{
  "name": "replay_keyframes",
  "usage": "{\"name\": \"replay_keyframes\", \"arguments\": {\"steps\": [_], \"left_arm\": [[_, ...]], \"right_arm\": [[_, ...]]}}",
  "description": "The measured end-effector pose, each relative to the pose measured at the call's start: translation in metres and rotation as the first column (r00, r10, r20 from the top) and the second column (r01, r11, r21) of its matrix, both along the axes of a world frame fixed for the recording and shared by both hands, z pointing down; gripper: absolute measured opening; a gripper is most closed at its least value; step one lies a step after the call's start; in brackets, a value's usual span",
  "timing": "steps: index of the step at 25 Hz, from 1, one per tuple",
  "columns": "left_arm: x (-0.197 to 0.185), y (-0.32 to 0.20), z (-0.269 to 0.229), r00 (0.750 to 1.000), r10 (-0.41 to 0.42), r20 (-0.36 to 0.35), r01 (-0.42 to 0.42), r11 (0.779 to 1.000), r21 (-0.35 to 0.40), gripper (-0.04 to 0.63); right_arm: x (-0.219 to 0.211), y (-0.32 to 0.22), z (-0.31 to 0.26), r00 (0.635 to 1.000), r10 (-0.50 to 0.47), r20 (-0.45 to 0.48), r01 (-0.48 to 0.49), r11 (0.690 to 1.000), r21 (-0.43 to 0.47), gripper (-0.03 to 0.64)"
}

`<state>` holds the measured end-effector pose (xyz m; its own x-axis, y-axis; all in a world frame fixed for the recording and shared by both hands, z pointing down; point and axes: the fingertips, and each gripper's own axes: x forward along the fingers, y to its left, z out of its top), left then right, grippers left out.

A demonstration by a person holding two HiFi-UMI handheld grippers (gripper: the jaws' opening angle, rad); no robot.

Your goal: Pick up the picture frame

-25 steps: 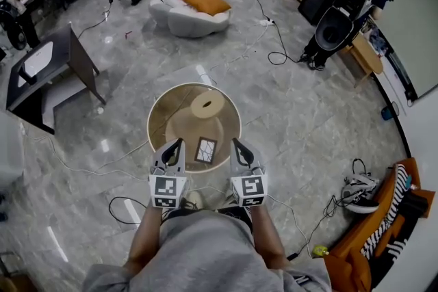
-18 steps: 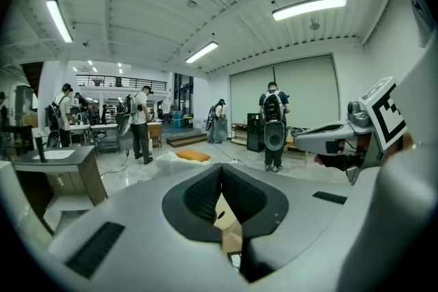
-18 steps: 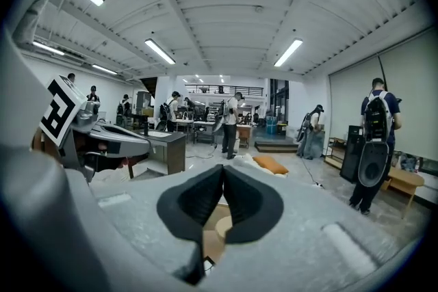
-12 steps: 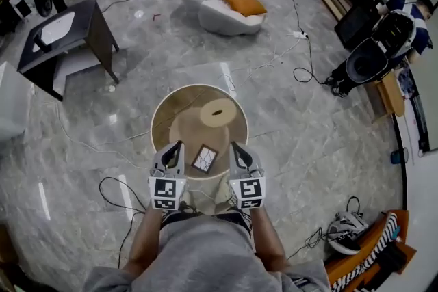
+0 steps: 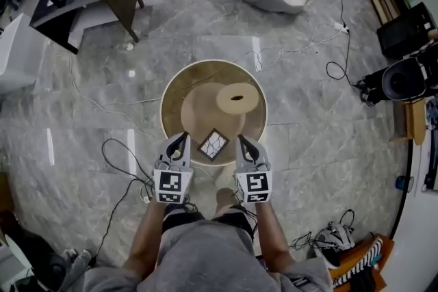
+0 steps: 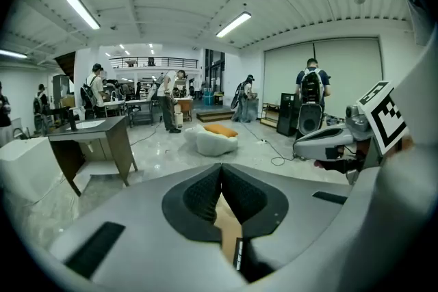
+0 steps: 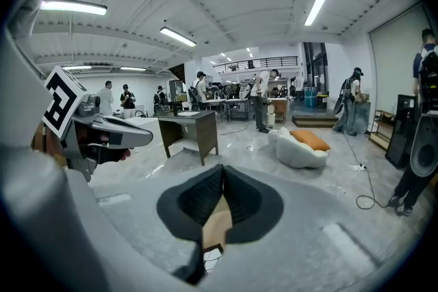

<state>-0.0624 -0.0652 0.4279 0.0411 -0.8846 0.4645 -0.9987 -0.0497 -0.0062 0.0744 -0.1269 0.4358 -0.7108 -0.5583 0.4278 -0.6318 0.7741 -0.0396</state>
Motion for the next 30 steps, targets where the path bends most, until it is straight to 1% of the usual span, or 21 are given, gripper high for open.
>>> {"name": "replay_keyframes", "arguments": {"steps": [7, 11, 16, 23, 26, 30], "left_arm": [[-0.017, -0.011, 0.064, 0.996, -0.085, -0.030, 0.083, 0.994, -0.073, 0.018], [-0.021, -0.022, 0.103, 0.994, -0.100, -0.041, 0.095, 0.991, -0.098, 0.018], [-0.021, -0.027, 0.154, 0.989, -0.128, -0.072, 0.117, 0.984, -0.137, 0.018], [-0.017, -0.034, 0.223, 0.986, -0.137, -0.098, 0.116, 0.974, -0.194, 0.018], [-0.016, -0.037, 0.253, 0.988, -0.112, -0.102, 0.090, 0.976, -0.199, 0.018], [-0.014, -0.035, 0.295, 0.988, -0.102, -0.119, 0.074, 0.972, -0.224, 0.018]], "right_arm": [[-0.025, -0.020, 0.069, 0.995, -0.093, -0.027, 0.091, 0.994, -0.059, 0.000], [-0.038, -0.027, 0.111, 0.990, -0.133, -0.040, 0.129, 0.988, -0.090, 0.000], [-0.045, -0.038, 0.159, 0.986, -0.159, -0.052, 0.152, 0.981, -0.118, 0.000], [-0.052, -0.041, 0.229, 0.977, -0.196, -0.081, 0.181, 0.969, -0.166, 0.000], [-0.057, -0.037, 0.263, 0.971, -0.220, -0.095, 0.199, 0.961, -0.195, 0.000], [-0.060, -0.034, 0.304, 0.971, -0.218, -0.100, 0.191, 0.955, -0.227, 0.000]]}}
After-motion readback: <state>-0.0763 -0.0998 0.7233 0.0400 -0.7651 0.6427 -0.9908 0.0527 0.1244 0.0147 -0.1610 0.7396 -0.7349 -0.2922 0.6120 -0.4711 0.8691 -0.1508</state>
